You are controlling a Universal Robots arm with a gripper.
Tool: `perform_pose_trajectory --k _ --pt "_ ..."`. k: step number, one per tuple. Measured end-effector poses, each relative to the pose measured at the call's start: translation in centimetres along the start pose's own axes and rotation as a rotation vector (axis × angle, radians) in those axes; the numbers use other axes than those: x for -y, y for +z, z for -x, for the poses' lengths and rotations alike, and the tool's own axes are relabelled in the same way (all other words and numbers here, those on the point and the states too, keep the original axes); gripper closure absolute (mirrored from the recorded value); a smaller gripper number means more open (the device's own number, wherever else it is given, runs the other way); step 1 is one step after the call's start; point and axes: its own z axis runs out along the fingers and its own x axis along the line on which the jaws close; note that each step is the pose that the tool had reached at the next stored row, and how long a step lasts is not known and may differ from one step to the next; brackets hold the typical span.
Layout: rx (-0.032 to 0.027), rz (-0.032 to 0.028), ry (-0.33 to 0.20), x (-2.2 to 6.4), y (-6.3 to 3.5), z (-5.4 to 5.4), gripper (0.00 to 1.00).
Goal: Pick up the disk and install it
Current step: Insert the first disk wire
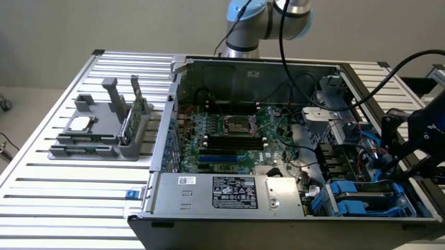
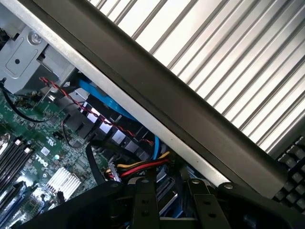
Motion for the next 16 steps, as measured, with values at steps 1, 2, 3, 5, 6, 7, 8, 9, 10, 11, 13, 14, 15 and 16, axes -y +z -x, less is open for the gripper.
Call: perform_pose_trajectory --k 1,2,3,5,6,7,8,9,10,11,13,14,15,16 --pt "-0.0004 -0.0004 0.002 0.01 0.06 0.01 0.69" --pt "-0.0008 -0.001 0.004 0.0 0.12 0.01 0.69" --pt "-0.0014 -0.0016 0.005 0.0 0.18 0.02 0.69" --pt "-0.0028 -0.0037 0.009 0.0 0.22 0.02 0.69" --pt "-0.0035 -0.0043 0.01 0.0 0.26 0.02 0.69" --pt "-0.0043 -0.0046 0.011 -0.01 0.29 0.02 0.69" --pt "-0.0052 -0.005 0.011 -0.01 0.3 0.03 0.69" --pt "-0.0063 -0.0056 0.012 -0.01 0.31 0.03 0.69" --pt "-0.0073 -0.0065 0.013 -0.01 0.31 0.02 0.69" --pt "-0.0083 -0.0073 0.014 -0.01 0.32 0.02 0.69" --pt "-0.0098 -0.0088 0.017 -0.02 0.32 0.02 0.69" --pt "-0.0102 -0.0092 0.019 -0.03 0.33 0.0 0.69" --pt "-0.0109 -0.0097 0.021 -0.03 0.33 -0.01 0.72" --pt "-0.0112 -0.0103 0.022 -0.04 0.33 -0.02 0.72"
